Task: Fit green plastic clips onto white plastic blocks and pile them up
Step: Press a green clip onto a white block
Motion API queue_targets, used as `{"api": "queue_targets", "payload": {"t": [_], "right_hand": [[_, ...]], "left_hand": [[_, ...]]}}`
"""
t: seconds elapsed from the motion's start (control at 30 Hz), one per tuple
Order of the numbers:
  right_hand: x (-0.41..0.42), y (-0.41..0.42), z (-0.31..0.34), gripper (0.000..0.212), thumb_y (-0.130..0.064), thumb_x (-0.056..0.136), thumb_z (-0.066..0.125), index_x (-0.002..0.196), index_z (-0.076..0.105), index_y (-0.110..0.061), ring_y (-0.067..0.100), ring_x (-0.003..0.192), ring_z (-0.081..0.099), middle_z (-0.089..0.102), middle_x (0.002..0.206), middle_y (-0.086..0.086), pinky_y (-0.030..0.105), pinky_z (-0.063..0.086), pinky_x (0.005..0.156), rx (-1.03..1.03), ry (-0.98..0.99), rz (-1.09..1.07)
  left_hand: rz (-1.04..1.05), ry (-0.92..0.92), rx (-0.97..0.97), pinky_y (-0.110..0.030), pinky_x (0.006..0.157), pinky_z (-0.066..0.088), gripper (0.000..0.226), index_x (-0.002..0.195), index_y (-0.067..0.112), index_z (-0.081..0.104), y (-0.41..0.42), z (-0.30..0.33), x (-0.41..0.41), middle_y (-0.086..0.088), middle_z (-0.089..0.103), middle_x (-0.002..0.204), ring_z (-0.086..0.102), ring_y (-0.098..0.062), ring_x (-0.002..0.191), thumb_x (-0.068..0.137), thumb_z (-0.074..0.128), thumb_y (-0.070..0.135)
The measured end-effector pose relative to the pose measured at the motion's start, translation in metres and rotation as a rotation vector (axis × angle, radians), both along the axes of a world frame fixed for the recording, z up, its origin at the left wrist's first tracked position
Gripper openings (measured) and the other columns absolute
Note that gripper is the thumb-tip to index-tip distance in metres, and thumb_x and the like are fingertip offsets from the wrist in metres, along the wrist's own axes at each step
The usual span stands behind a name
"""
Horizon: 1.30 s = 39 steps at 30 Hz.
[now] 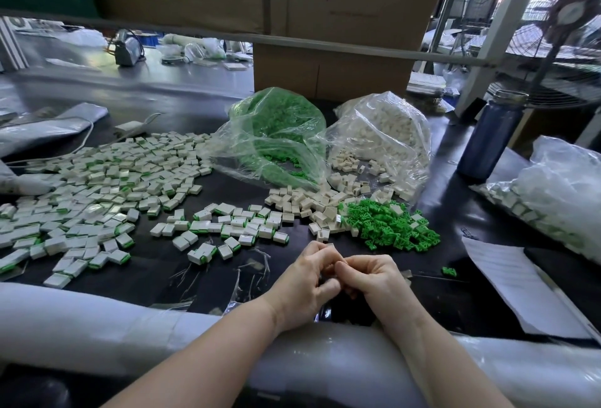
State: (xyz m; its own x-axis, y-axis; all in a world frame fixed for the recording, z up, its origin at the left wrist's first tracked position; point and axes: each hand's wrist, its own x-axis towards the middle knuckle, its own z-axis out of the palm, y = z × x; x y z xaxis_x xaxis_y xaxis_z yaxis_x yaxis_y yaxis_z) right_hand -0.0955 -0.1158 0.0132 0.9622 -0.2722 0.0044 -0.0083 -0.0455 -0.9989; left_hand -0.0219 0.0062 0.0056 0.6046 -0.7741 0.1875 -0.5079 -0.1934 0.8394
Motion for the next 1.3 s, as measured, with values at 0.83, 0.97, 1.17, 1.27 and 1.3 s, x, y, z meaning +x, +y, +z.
{"api": "queue_targets", "payload": {"t": [0.83, 0.97, 1.17, 1.27, 1.3], "right_hand": [[-0.0014, -0.0006, -0.0005, 0.008, 0.000, 0.083, 0.065, 0.080, 0.068, -0.007, 0.009, 0.060, 0.065, 0.070, 0.067, 0.003, 0.019, 0.050, 0.051, -0.093, -0.127, -0.165], [-0.0016, 0.0002, 0.0002, 0.014, 0.001, 0.076, 0.071, 0.069, 0.067, -0.011, 0.004, 0.048, 0.054, 0.063, 0.054, -0.002, 0.016, 0.045, 0.048, -0.224, -0.138, -0.200], [0.0012, 0.0008, -0.0030, 0.015, -0.006, 0.081, 0.068, 0.070, 0.063, -0.014, 0.003, 0.054, 0.051, 0.060, 0.059, -0.004, 0.023, 0.044, 0.056, -0.369, -0.062, -0.217], [0.0013, -0.0008, -0.0028, 0.012, -0.008, 0.083, 0.067, 0.072, 0.064, -0.013, 0.005, 0.056, 0.050, 0.060, 0.061, -0.004, 0.028, 0.044, 0.059, -0.344, -0.046, -0.228], [0.0014, -0.0018, -0.0032, 0.012, -0.008, 0.083, 0.066, 0.072, 0.064, -0.013, 0.005, 0.056, 0.050, 0.060, 0.061, -0.004, 0.027, 0.044, 0.059, -0.339, -0.055, -0.251]], "left_hand": [[0.117, 0.074, -0.106, -0.018, 0.079, 0.049, 0.007, 0.094, 0.014, 0.061, 0.0036, 0.0046, 0.0003, -0.003, 0.047, 0.105, 0.052, -0.013, 0.083, 0.090, 0.057, 0.009], [0.134, 0.050, -0.075, -0.017, 0.077, 0.050, 0.007, 0.095, 0.009, 0.063, 0.0034, 0.0045, 0.0003, -0.004, 0.049, 0.105, 0.054, -0.015, 0.083, 0.089, 0.059, 0.010], [0.155, 0.021, -0.039, -0.023, 0.082, 0.049, 0.009, 0.096, 0.010, 0.065, 0.0033, 0.0036, 0.0004, -0.004, 0.052, 0.102, 0.057, -0.022, 0.088, 0.090, 0.059, 0.012], [0.173, 0.024, -0.023, -0.024, 0.082, 0.050, 0.010, 0.097, 0.012, 0.065, 0.0040, 0.0024, 0.0013, -0.003, 0.057, 0.099, 0.059, -0.018, 0.088, 0.090, 0.059, 0.014], [0.191, 0.028, -0.030, -0.020, 0.081, 0.050, 0.009, 0.097, 0.015, 0.065, 0.0044, 0.0020, 0.0019, -0.001, 0.060, 0.096, 0.060, -0.015, 0.087, 0.090, 0.059, 0.015]]}}
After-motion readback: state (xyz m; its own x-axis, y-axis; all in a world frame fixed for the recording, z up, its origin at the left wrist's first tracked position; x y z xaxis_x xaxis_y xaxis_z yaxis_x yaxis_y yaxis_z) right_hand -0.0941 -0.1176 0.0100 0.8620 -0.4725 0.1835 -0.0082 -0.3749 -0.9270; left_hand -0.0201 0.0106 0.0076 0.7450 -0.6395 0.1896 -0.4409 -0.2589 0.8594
